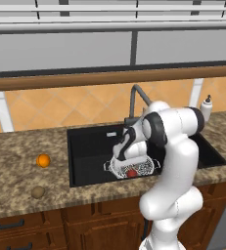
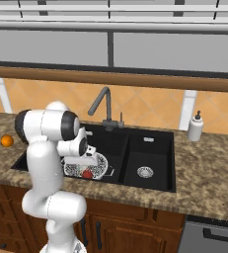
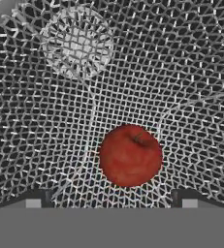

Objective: Put the colander in the sink, put the kiwi, orange, apple in the colander, and turn on the sink faucet and pour water over the colander.

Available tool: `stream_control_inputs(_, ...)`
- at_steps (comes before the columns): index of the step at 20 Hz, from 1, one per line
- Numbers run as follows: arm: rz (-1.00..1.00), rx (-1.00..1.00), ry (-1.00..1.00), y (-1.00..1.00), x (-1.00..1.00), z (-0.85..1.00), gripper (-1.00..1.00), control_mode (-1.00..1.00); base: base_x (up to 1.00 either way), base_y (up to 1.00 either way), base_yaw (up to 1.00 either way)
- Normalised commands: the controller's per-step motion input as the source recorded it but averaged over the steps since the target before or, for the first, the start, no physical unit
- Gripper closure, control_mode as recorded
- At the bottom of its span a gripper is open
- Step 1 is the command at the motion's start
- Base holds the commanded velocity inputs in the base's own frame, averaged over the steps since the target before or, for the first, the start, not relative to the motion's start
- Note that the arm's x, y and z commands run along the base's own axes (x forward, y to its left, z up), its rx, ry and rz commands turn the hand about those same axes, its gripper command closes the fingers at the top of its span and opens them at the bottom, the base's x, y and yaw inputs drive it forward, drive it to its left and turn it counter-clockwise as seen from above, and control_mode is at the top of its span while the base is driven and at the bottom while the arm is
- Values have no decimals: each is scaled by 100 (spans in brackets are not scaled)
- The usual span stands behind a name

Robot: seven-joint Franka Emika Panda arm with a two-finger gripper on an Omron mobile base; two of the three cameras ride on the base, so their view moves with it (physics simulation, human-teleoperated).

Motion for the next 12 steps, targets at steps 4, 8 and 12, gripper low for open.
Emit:
stream_control_inputs(4, 0, 0, -15, 7, -29, 69, -100, -100, 0, 0, 0)
stream_control_inputs(8, 0, 0, -9, 30, -48, 98, -100, -100, 0, 0, 0)
stream_control_inputs(12, 3, 0, -16, 33, -69, 79, -100, -100, 0, 0, 0)
